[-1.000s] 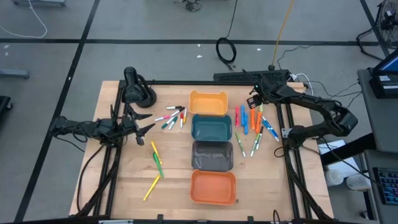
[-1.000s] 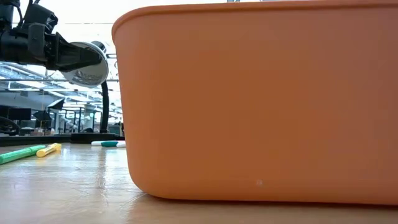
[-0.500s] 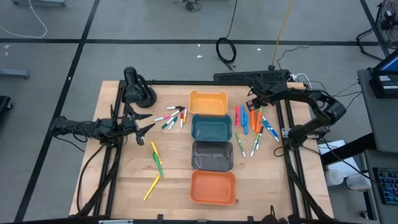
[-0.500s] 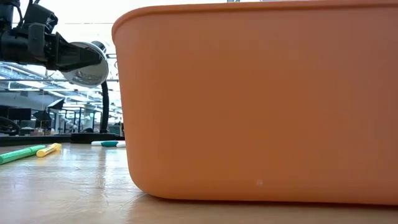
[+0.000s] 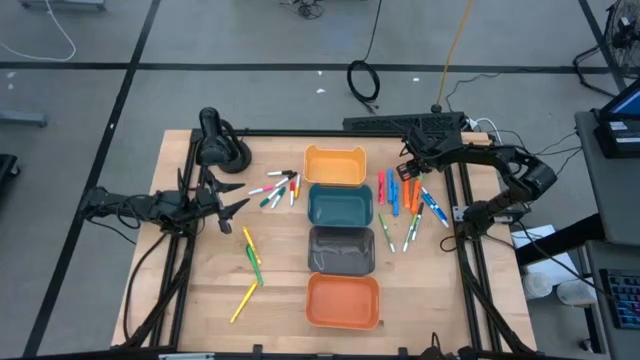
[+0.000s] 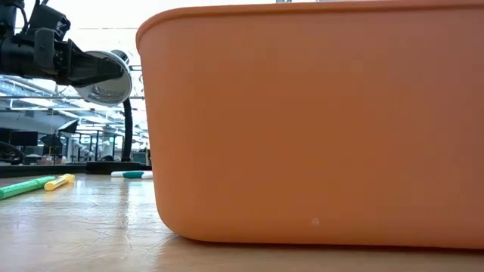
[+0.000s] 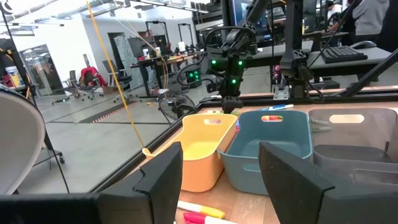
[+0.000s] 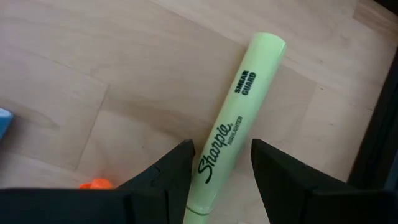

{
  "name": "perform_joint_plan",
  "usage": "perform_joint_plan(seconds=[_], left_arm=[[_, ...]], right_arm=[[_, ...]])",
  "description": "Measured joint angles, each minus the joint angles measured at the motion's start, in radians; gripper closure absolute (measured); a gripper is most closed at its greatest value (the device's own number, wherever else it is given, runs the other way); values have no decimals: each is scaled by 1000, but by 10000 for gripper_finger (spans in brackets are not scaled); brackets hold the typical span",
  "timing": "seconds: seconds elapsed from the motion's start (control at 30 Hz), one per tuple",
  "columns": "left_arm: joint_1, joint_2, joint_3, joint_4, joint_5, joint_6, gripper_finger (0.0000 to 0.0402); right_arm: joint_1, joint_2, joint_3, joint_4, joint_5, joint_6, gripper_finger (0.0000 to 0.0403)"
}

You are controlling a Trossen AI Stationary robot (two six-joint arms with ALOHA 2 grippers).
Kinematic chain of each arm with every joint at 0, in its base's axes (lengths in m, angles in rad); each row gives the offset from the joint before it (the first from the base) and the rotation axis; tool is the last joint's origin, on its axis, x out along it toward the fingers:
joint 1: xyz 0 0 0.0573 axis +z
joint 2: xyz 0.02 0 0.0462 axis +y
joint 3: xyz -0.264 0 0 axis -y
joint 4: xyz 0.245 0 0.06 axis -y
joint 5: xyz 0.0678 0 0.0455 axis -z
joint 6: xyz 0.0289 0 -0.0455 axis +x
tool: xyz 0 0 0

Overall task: Pick & Place Markers
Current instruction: Put the light green highlighter into the yellow bin

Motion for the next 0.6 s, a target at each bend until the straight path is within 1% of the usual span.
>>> perform_joint_plan(seconds=[0.13,0.23,0.6], left_arm=[[0,0,0,0,0,0,188],[0,0,0,0,0,0,188],[0,0,0,0,0,0,188]], right_arm=[[0,1,0,0,-3,8,247],[0,1,-1,1,-10,11,256],[2,3,-2,12,-26,14,316]])
